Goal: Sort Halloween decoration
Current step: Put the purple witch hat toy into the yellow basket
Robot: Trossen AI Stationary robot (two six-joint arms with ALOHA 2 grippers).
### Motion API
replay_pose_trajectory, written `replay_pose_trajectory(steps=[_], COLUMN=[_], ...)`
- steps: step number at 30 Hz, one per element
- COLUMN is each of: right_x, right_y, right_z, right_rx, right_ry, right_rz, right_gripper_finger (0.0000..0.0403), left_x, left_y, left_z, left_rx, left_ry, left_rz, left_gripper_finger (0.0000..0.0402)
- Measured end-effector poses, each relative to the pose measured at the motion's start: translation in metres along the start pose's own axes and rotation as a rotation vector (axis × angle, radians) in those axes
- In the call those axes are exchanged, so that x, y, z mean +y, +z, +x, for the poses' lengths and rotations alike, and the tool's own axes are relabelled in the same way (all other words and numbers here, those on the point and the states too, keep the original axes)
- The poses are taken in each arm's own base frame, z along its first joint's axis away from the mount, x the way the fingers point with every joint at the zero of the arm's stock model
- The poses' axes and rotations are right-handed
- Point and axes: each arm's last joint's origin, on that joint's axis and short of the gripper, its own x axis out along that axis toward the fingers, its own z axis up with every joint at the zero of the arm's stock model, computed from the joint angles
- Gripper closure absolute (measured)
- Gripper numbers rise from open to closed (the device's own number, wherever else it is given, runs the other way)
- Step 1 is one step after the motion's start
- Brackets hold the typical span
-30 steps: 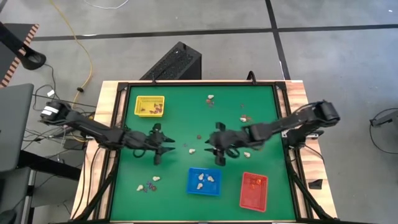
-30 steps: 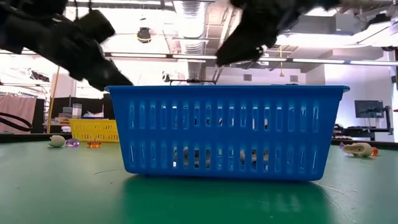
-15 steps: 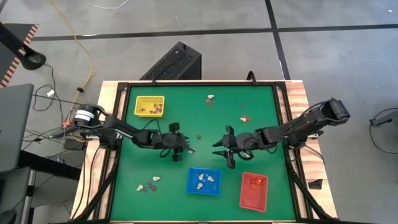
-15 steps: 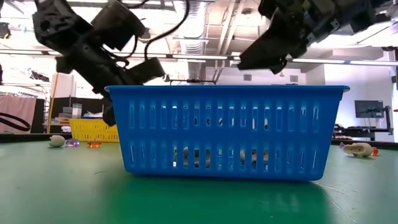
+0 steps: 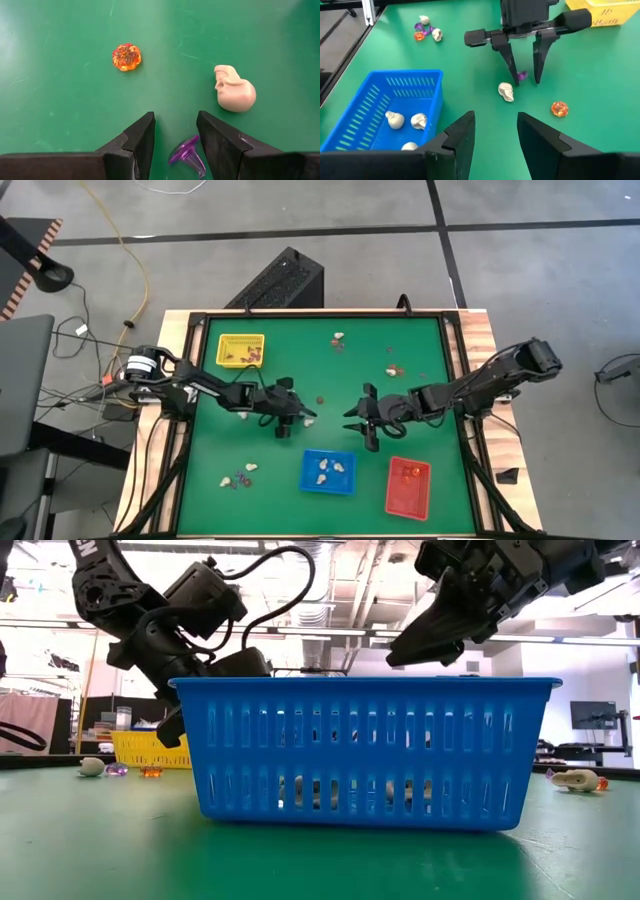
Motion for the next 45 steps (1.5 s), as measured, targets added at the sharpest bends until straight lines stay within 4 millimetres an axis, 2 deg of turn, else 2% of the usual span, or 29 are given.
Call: replay_pose_trajectory(steps=[15, 30, 34, 41, 45], right_x=[0.011, 0.018, 0.02, 0.02, 0.02], right_y=[-0.006, -0.009, -0.01, -0.01, -0.01], right_z=[-0.002, -0.004, -0.004, -0.004, -0.004], right_rx=[0.033, 0.055, 0.057, 0.055, 0.055], right_ry=[0.031, 0.051, 0.054, 0.054, 0.054], right_rz=[0.023, 0.062, 0.068, 0.077, 0.077], right_gripper_finger=[0.0225, 0.0225, 0.0225, 0.0225, 0.0225], left_x=[0.018, 0.033, 0.035, 0.035, 0.036], left_y=[-0.017, -0.027, -0.029, -0.03, -0.02], left_z=[-0.006, -0.006, -0.006, -0.006, -0.008], left_rx=[-0.141, -0.094, -0.072, -0.072, -0.124], left_ry=[-0.127, -0.226, -0.225, -0.22, -0.241], left_rz=[-0.015, -0.038, -0.028, -0.008, -0.015], left_gripper_finger=[0.0258, 0.0263, 0.0284, 0.0355, 0.0388])
